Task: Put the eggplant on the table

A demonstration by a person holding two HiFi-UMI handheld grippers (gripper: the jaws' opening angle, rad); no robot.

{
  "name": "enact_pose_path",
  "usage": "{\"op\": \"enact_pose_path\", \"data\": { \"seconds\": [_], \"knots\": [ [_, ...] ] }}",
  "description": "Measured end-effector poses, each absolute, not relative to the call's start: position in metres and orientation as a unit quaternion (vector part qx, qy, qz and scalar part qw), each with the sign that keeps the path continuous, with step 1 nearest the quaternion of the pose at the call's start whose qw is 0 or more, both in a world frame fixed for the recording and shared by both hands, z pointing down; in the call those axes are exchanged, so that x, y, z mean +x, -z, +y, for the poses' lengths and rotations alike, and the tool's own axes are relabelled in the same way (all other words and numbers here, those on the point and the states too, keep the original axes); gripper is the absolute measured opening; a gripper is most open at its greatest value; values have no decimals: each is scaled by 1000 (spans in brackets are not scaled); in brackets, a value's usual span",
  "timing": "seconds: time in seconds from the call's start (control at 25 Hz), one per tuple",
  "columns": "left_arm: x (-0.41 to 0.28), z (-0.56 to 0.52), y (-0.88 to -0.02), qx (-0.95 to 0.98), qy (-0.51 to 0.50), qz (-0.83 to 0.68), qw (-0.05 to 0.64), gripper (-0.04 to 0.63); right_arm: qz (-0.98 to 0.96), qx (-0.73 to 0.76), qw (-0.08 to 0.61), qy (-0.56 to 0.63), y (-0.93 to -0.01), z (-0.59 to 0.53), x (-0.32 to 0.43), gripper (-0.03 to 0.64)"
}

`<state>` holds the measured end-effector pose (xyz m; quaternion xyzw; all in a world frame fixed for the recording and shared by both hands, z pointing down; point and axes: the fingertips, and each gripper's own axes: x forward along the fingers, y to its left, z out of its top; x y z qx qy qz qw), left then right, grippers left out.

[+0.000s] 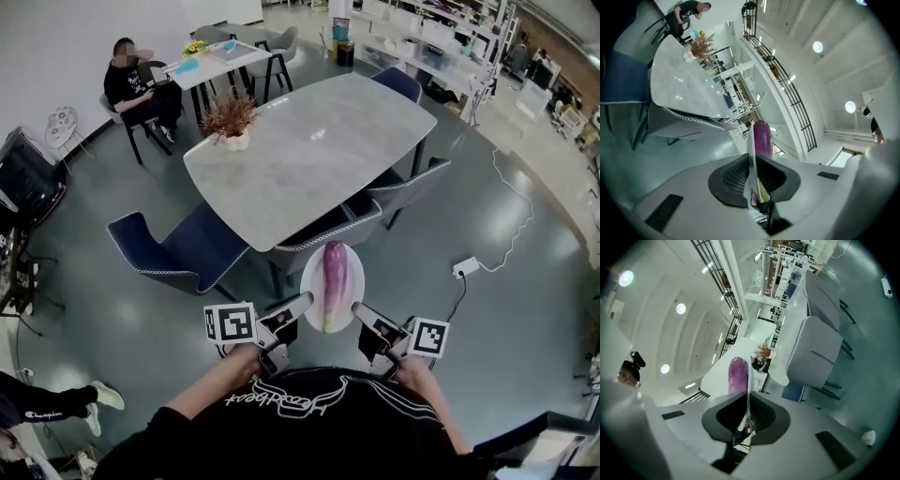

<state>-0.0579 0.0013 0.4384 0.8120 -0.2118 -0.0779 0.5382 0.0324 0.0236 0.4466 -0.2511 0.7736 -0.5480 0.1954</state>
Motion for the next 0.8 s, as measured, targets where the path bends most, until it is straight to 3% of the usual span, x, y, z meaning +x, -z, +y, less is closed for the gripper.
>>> {"op": "enact_pose_path", "data": {
  "seconds": [0.8],
  "knots": [
    [-59,-89,-443,803,97,-252,531,52,780,-226,182,554,-456,-74,32,18]
  ]
}}
